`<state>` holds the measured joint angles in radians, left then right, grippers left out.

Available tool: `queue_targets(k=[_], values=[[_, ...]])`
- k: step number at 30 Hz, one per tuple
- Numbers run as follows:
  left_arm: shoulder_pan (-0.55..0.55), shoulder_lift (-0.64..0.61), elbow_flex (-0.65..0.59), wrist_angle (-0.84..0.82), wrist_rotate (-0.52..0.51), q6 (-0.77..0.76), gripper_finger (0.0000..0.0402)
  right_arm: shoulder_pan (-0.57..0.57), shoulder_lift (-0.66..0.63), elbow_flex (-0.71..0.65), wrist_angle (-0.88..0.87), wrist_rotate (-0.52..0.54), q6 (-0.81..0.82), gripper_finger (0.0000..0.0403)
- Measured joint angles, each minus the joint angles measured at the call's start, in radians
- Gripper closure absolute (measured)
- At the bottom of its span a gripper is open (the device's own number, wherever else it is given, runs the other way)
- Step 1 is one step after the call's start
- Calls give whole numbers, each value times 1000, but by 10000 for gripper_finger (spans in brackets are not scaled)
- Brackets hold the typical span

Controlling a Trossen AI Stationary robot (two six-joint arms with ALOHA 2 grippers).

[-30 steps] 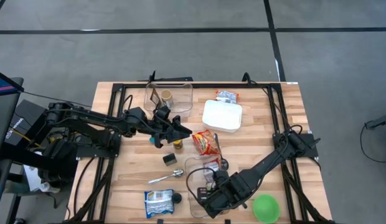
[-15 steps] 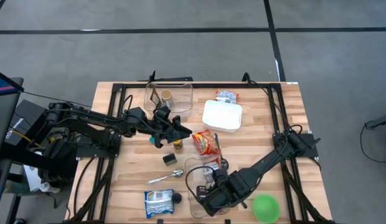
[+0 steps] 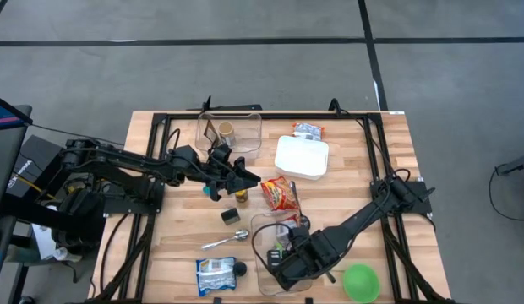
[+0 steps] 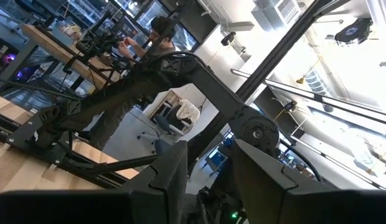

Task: Pick & Place Food Item
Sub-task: Put the blue noodle pack into the bottom transparent bin

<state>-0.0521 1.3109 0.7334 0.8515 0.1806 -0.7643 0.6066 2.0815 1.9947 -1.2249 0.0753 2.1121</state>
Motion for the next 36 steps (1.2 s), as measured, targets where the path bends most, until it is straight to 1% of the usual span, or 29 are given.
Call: queue_targets(k=[6, 10, 11, 13, 17, 19, 21, 23, 28, 32, 36], values=[[-2, 0, 0, -6, 14, -28, 279, 6, -1, 55, -46, 0, -60, 308], [-2, 0, 0, -6, 83, -70, 279, 15, -1, 119, -102, 7, -132, 308], [-2, 0, 0, -6, 105, -81, 279, 19, -1, 136, -115, 21, -158, 308], [-2, 0, 0, -6, 151, -88, 279, 33, -1, 169, -132, 81, -225, 308], [-17, 0, 0, -6, 233, -90, 279, 78, -1, 231, -129, 260, -402, 310], [-33, 0, 0, -6, 245, -90, 279, 105, -2, 247, -120, 348, -489, 313], [-52, 0, 0, -6, 246, -90, 279, 129, -2, 253, -112, 412, -567, 318], [-68, 0, 0, -6, 245, -90, 279, 145, -2, 253, -100, 434, -632, 325], [-102, 0, 0, -6, 245, -90, 279, 160, -2, 253, -99, 439, -724, 337], [-115, 0, 0, -6, 245, -90, 279, 158, -2, 253, -113, 454, -832, 339], [-117, 0, 0, -5, 234, -92, 279, 157, -2, 253, -150, 491, -943, 339]])
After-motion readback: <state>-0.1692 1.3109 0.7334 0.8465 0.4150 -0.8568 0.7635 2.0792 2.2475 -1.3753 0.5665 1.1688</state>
